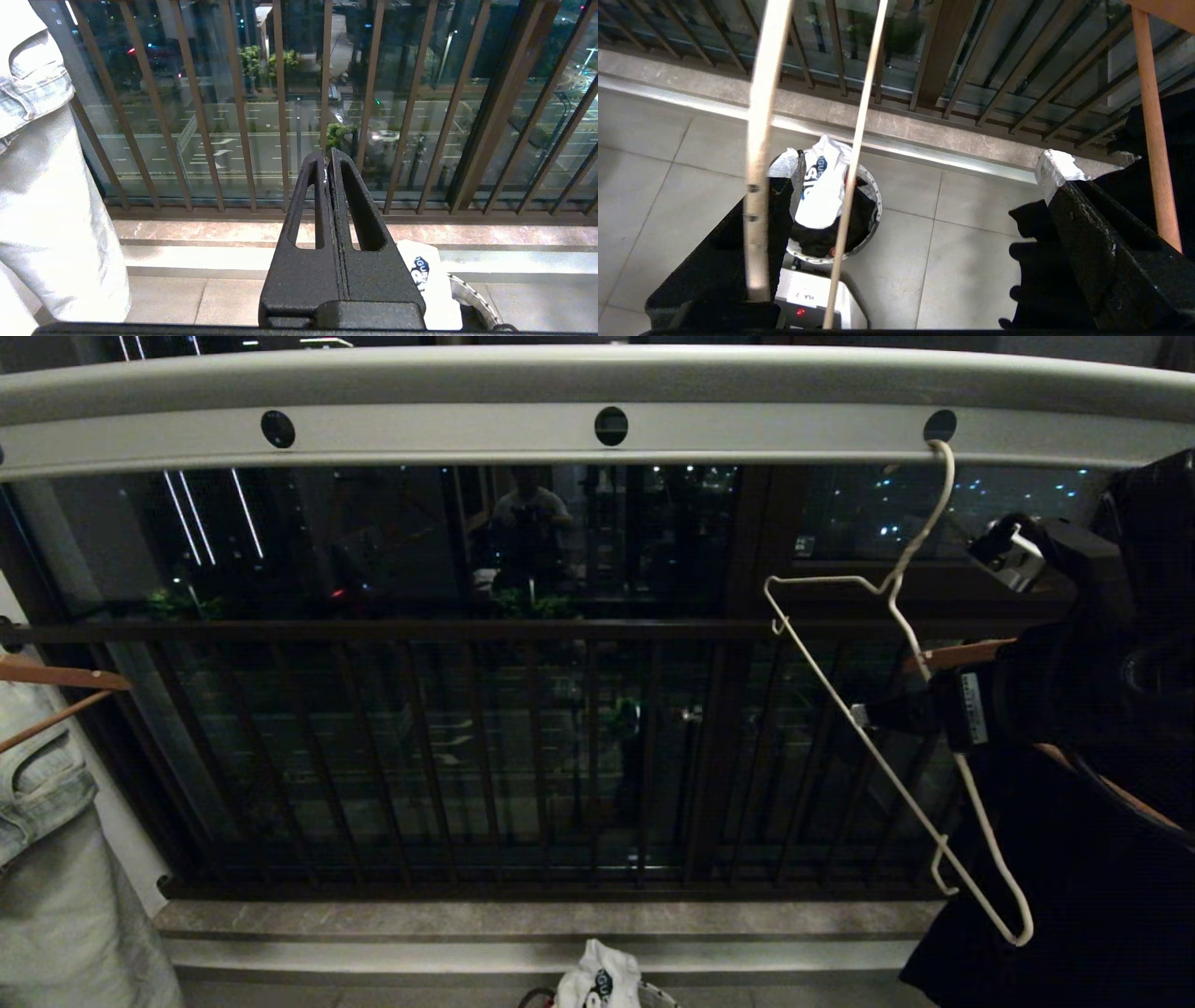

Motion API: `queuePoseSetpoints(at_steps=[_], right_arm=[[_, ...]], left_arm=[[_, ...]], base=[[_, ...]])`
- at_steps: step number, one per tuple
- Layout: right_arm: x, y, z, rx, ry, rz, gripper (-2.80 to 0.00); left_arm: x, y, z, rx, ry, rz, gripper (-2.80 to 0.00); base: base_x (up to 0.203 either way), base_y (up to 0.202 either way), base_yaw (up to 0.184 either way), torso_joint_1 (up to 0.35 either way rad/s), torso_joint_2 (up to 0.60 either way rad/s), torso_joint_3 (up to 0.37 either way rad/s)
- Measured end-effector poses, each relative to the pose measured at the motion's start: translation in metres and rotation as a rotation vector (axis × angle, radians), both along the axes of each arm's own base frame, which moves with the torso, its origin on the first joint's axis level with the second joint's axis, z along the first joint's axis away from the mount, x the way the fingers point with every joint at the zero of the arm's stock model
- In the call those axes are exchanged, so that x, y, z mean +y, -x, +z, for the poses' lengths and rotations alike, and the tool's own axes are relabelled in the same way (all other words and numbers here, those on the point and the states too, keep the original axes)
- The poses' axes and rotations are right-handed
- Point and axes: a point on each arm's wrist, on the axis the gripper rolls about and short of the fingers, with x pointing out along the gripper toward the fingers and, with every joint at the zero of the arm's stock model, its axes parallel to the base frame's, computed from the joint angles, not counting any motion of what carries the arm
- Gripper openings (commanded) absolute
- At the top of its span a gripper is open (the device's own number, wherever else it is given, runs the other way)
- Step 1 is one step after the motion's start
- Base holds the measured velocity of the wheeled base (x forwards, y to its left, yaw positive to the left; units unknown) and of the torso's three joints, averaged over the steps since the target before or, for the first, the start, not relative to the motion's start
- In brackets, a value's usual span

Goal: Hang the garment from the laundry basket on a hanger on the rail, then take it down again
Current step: Pick up the clothes rack on the clothesline

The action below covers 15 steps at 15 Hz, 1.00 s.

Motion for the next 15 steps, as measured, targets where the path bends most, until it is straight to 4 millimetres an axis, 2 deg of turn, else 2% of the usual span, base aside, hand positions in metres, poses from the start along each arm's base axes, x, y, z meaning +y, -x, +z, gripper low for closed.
queuePoseSetpoints(at_steps=[9,10,15], right_arm=[[-0.005,0.011,-0.005,0.011,0.008,-0.001,0.0],[-0.005,0.012,-0.005,0.009,0.008,-0.001,-2.8],[-0.005,0.013,-0.002,-0.006,0.006,0.001,-2.8]], left_arm=[[0.0,0.0,0.0,0.0,0.001,0.001,-2.8],[0.0,0.0,0.0,0.0,0.001,0.001,-2.8],[0.0,0.0,0.0,0.0,0.0,0.0,-2.8]], base=[[0.0,0.0,0.0,0.0,0.0,0.0],[0.0,0.0,0.0,0.0,0.0,0.0],[0.0,0.0,0.0,0.0,0.0,0.0]])
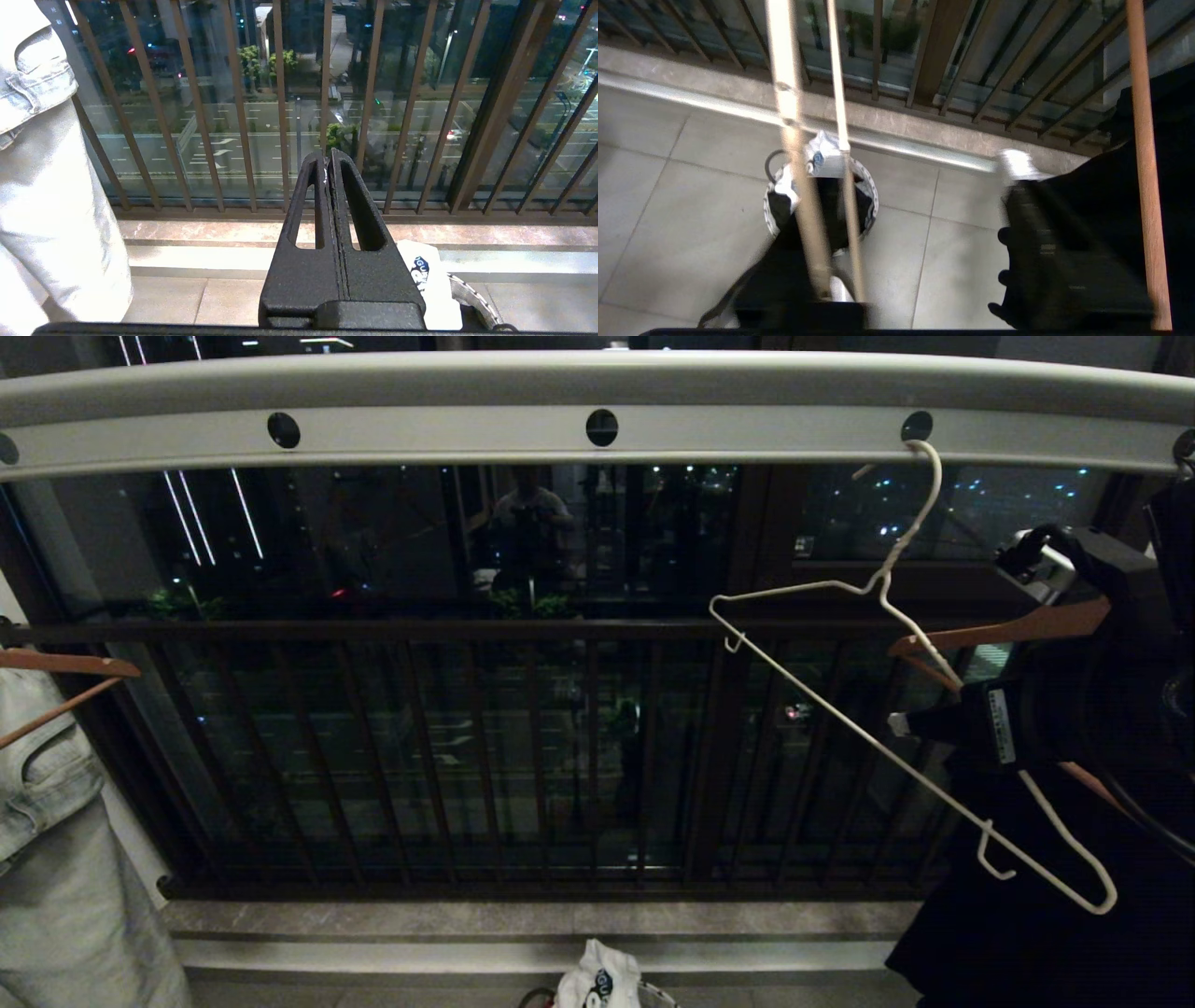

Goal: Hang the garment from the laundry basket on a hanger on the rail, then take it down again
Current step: Pick up the clothes rack on the clothesline

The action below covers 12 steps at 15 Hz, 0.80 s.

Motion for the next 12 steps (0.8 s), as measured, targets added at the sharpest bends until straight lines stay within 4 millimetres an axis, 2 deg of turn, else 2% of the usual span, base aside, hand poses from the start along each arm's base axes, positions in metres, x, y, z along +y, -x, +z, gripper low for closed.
queuePoseSetpoints(at_steps=[12], right_arm=[[-0.0018,0.0021,0.0027,-0.02,0.022,0.013,-2.8]], left_arm=[[0.0,0.0,0.0,0.0,0.0,0.0,-2.8]], base=[[0.0,0.0,0.0,0.0,0.0,0.0]])
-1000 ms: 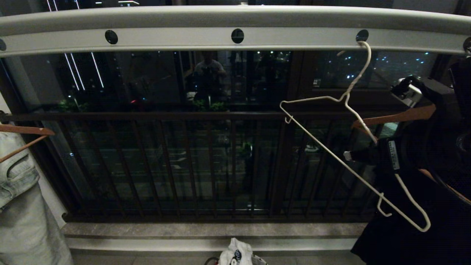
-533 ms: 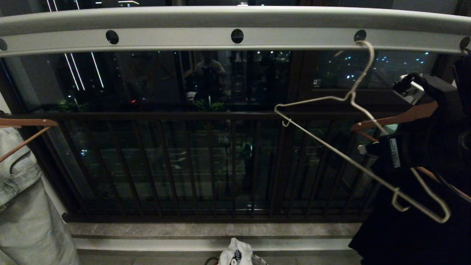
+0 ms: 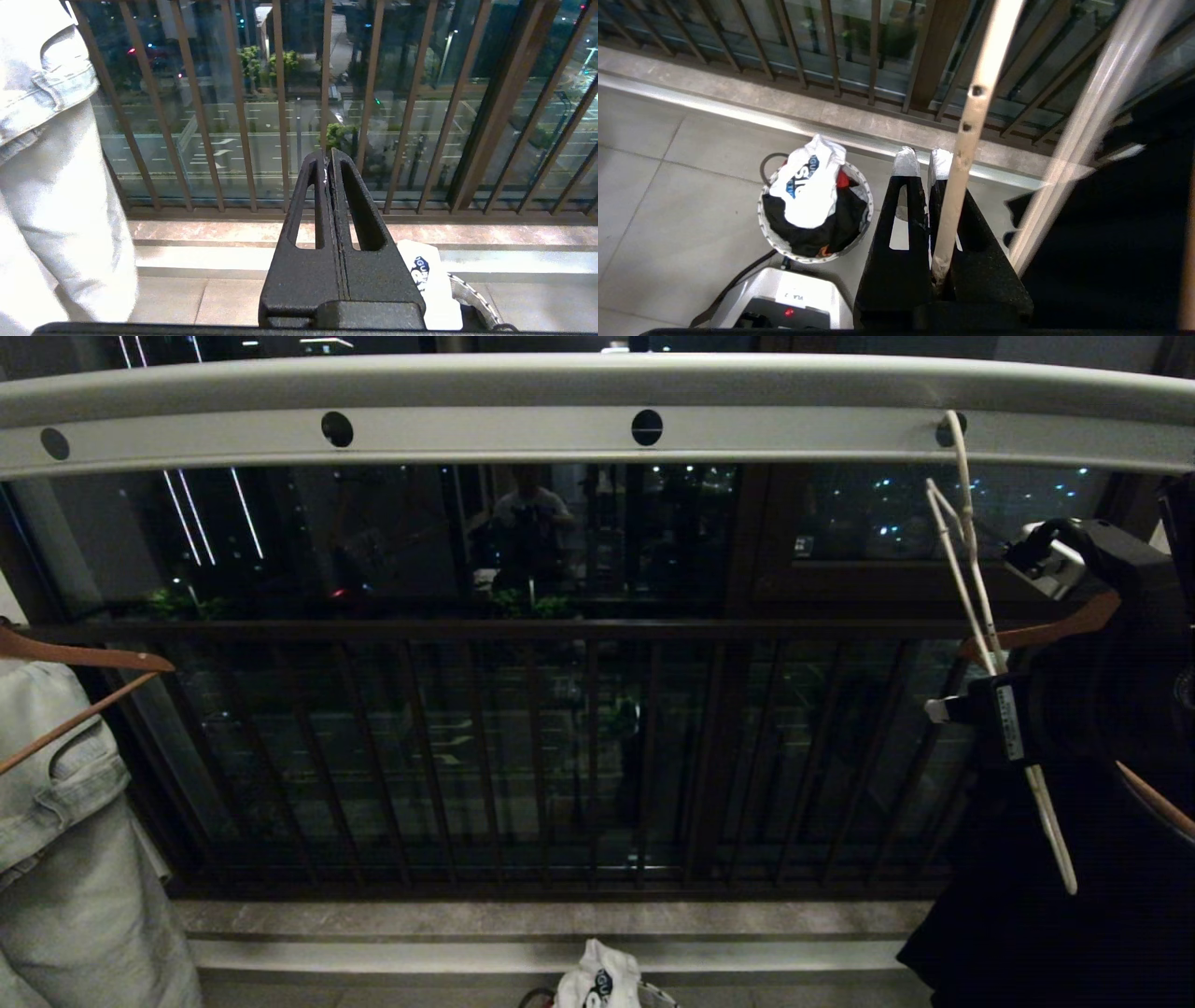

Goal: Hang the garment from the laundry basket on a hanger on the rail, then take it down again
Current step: Pick up the clothes rack on the clothesline

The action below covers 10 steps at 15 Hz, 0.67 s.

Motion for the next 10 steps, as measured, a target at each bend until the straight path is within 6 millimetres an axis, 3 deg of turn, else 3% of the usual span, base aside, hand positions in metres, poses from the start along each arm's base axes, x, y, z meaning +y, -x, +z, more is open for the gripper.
queuePoseSetpoints(at_steps=[10], right_arm=[[-0.0033,0.0098,0.0037,-0.022,0.003,0.015,-2.8]], left_arm=[[0.0,0.0,0.0,0.0,0.0,0.0,-2.8]], base=[[0.0,0.0,0.0,0.0,0.0,0.0]])
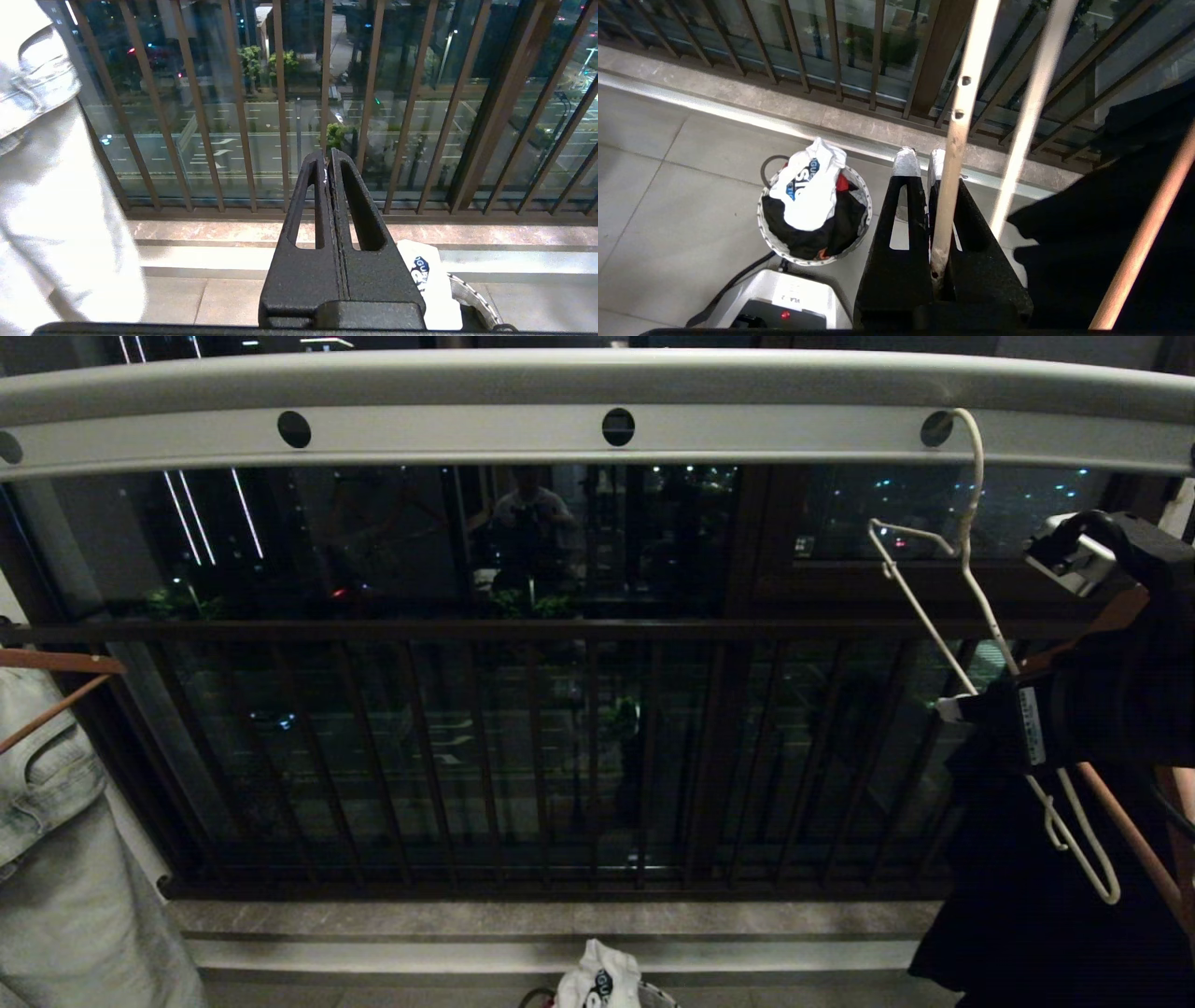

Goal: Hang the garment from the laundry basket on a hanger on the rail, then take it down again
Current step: Pick up the clothes rack on the clothesline

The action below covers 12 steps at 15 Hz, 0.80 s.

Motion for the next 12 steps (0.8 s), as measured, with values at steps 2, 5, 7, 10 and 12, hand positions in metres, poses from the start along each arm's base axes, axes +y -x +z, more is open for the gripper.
queuePoseSetpoints(at_steps=[2,5,7,10,12], right_arm=[[0.0,0.003,0.001,-0.006,0.001,0.009,-2.8],[-0.001,0.008,0.002,-0.017,0.018,0.034,-2.8],[-0.001,0.011,0.004,-0.026,0.015,0.043,-2.8],[-0.003,0.018,0.008,-0.051,0.029,0.063,-2.8],[-0.005,0.023,0.011,-0.068,0.029,0.07,-2.8]], left_arm=[[0.0,0.0,0.0,0.0,0.0,0.0,-2.8],[0.0,0.0,0.0,0.0,0.0,0.0,-2.8],[0.0,0.0,0.0,0.0,0.0,0.0,-2.8],[0.0,0.0,0.0,0.0,0.0,0.0,-2.8],[0.0,0.0,0.0,0.0,0.0,0.0,-2.8]], base=[[0.0,0.0,0.0,0.0,0.0,0.0],[0.0,0.0,0.0,0.0,0.0,0.0],[0.0,0.0,0.0,0.0,0.0,0.0],[0.0,0.0,0.0,0.0,0.0,0.0],[0.0,0.0,0.0,0.0,0.0,0.0]])
